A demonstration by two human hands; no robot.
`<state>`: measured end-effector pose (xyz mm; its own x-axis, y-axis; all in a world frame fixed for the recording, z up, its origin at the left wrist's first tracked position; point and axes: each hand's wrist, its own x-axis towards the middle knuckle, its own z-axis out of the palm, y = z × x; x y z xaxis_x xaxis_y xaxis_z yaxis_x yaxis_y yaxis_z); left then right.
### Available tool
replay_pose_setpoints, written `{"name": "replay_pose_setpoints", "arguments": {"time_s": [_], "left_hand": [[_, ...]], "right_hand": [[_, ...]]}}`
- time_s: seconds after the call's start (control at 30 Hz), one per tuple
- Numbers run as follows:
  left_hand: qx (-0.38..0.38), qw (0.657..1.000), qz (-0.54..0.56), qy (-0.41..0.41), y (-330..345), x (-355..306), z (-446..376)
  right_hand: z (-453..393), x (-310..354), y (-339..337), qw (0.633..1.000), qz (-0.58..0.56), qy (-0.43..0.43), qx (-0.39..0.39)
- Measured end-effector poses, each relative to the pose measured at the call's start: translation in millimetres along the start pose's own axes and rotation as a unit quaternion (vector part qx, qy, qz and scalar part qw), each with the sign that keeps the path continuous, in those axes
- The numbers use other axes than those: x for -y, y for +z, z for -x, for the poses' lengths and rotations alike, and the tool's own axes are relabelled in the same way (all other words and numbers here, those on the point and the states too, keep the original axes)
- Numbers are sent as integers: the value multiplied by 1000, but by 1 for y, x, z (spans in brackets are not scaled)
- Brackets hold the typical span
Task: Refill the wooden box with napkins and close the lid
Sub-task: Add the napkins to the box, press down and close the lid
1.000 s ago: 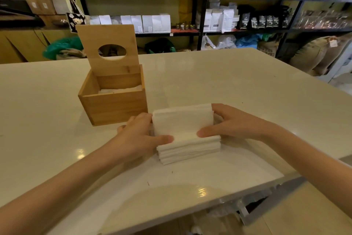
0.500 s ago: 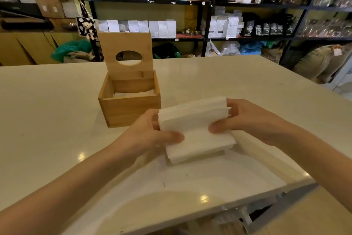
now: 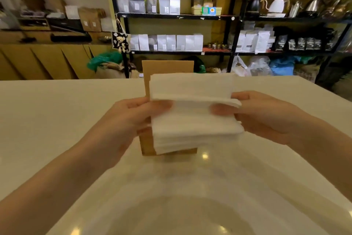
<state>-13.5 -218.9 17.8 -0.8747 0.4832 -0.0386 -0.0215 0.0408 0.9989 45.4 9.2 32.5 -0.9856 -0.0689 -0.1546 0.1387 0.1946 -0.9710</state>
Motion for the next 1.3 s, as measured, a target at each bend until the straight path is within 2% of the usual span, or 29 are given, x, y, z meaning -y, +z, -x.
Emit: {"name": "replay_pose_setpoints", "arguments": {"time_s": [0.07,0.13,0.37,0.57,0.73,0.87,0.97,1.2,1.3], "left_hand": [[-56,998,-15,-11,-11,-6,-14],[-81,995,-51,-13,-20,-9,-26],[-97,983,-155,-27,-40,2,-60],[-108,971,-210,-28,-52,11,-87],[-86,933,-348,3,-51,11,-99],[-71,885,-460,25,-48,5,-102],[-41,847,-530,12,-46,0,-104],[-26,799,-601,0,-39,-3,-111],[-15,786,-617,6,-35,3,-114]], "right_hand": [[-18,7,3,1000,19,5,-9],[-35,10,6,999,44,10,-22],[-73,4,10,988,120,53,-87],[-85,-6,10,981,148,32,-122],[-90,-11,14,961,230,20,-153],[-93,-11,23,917,362,-14,-170],[-96,-11,29,911,376,-11,-167],[-101,-12,31,903,395,1,-172],[-98,-10,35,881,439,3,-178]]}}
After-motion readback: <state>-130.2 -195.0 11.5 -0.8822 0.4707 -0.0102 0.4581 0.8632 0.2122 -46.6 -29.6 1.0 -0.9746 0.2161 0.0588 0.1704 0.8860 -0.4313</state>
